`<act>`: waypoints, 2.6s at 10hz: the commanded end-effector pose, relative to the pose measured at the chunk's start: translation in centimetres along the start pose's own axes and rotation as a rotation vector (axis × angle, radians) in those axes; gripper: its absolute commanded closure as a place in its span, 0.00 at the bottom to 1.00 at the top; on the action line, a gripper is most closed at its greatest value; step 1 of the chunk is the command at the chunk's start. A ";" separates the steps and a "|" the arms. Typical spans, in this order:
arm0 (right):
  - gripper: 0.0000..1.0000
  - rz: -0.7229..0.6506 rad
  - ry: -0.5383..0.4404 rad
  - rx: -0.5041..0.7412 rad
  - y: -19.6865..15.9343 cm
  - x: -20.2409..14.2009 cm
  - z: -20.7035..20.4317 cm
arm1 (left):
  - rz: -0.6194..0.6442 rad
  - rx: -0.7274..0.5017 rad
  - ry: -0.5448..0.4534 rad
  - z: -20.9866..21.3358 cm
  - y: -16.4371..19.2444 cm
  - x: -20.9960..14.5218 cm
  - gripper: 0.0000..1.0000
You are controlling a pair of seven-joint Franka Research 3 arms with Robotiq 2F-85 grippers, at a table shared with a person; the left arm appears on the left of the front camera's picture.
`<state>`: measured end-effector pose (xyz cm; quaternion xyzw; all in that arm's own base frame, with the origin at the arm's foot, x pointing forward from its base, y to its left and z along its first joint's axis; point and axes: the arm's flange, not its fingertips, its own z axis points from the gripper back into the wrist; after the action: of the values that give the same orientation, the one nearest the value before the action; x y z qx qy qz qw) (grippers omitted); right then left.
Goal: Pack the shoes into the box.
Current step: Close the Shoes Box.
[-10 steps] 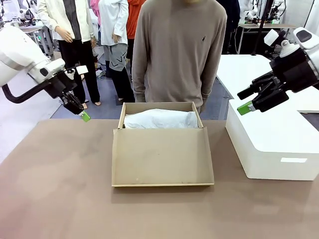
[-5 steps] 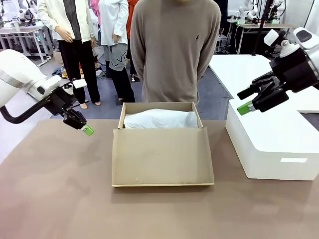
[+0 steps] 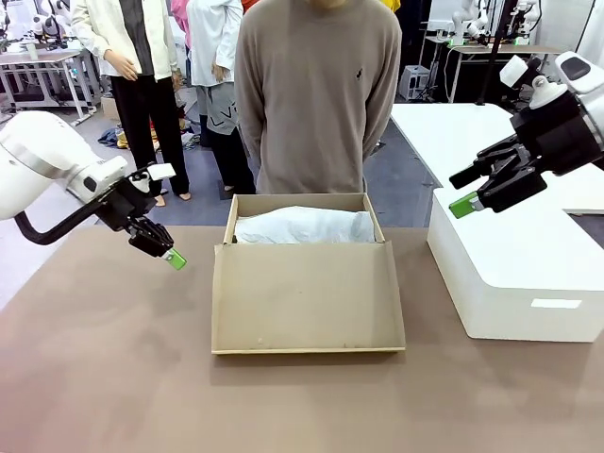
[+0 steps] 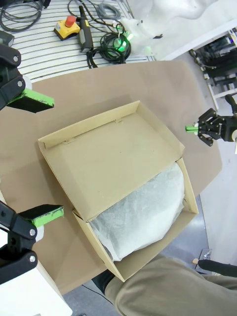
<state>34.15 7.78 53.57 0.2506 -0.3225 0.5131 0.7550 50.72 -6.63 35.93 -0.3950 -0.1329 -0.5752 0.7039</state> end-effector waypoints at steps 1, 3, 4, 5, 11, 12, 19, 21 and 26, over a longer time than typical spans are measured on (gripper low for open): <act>0.00 0.023 -0.037 0.008 -0.2 0.1 -0.3 | 0.011 -0.022 0.023 -0.5 1.1 0.0 1.00; 0.00 0.023 -0.037 0.008 -0.2 0.1 -0.3 | 0.023 -0.050 0.049 -1.3 2.2 0.0 1.00; 0.00 0.023 -0.037 0.008 -0.2 0.1 -0.3 | 0.027 -0.057 0.058 -1.5 2.6 0.0 1.00; 0.00 0.023 -0.037 0.008 -0.2 0.1 -0.3 | 0.030 -0.072 0.068 -1.9 3.0 0.0 1.00; 0.00 0.023 -0.037 0.008 -0.2 0.1 -0.3 | 0.049 -0.117 0.075 -3.8 4.3 -0.5 1.00; 0.00 0.023 -0.037 0.008 -0.2 0.1 -0.3 | 0.054 -0.120 0.070 -4.1 4.5 -0.7 1.00; 0.00 0.023 -0.037 0.008 -0.2 0.1 -0.3 | 0.097 -0.094 0.023 -6.7 4.8 -1.1 1.00; 0.00 0.023 -0.037 0.008 -0.2 0.1 -0.3 | 0.106 -0.074 0.027 -7.3 4.8 -1.1 1.00; 0.00 0.023 -0.037 0.008 -0.2 0.1 -0.3 | 0.112 -0.078 0.008 -9.0 5.0 -0.8 1.00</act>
<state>34.15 7.78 53.57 0.2506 -0.3225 0.5131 0.7549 52.79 -11.91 27.56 -0.4243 -0.0751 -0.5503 0.7152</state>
